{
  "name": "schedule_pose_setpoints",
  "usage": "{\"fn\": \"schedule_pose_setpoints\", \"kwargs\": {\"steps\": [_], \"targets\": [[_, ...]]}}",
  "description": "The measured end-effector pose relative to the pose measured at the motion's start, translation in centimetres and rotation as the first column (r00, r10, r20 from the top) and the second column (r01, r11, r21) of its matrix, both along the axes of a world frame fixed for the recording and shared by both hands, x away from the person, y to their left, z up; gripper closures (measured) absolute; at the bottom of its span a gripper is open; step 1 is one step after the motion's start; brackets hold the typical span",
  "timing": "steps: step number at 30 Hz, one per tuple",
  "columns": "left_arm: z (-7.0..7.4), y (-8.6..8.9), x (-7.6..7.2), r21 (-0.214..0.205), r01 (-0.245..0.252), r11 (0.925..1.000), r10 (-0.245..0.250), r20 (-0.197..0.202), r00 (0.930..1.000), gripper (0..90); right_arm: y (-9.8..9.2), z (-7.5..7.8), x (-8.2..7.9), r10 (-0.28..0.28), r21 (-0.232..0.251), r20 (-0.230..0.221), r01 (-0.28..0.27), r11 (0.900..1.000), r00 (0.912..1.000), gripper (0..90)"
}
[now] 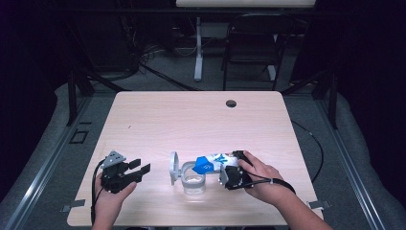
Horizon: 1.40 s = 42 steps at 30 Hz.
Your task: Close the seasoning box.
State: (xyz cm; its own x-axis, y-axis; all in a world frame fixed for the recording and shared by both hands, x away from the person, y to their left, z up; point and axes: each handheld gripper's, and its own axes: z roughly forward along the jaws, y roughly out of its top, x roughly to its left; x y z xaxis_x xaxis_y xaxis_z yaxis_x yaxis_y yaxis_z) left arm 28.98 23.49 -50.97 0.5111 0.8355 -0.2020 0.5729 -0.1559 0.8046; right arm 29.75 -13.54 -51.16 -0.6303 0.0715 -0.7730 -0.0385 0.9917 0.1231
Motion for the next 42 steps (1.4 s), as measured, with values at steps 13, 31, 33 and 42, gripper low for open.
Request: {"fn": "schedule_pose_setpoints", "kwargs": {"steps": [13, 31, 33, 42], "targets": [[0.1, 0.1, 0.0, -0.001, 0.002, 1.0, -0.002, -0.003, 1.0, 51.2, 0.8, 0.6, -0.1, 0.026, -0.071, 0.038, -0.023, 0.9972, 0.9989, 41.6], [0.0, 0.1, 0.0, -0.003, -0.003, 1.0, 0.003, -0.001, 1.0, 51.2, 1.0, 1.0, -0.1, 0.049, -0.134, 0.085, -0.037, 0.9903, 0.9952, 41.7], [0.0, 0.1, 0.0, -0.002, -0.003, 1.0, 0.003, -0.001, 1.0, 51.3, 1.1, 1.0, -0.2, 0.053, -0.134, 0.083, -0.041, 0.9902, 0.9952, 41.7], [0.0, 0.1, 0.0, -0.002, -0.003, 1.0, 0.003, -0.001, 1.0, 51.3, 1.3, 0.9, -0.4, 0.077, -0.166, 0.1, -0.06, 0.9843, 0.9919, 41.8]]}}
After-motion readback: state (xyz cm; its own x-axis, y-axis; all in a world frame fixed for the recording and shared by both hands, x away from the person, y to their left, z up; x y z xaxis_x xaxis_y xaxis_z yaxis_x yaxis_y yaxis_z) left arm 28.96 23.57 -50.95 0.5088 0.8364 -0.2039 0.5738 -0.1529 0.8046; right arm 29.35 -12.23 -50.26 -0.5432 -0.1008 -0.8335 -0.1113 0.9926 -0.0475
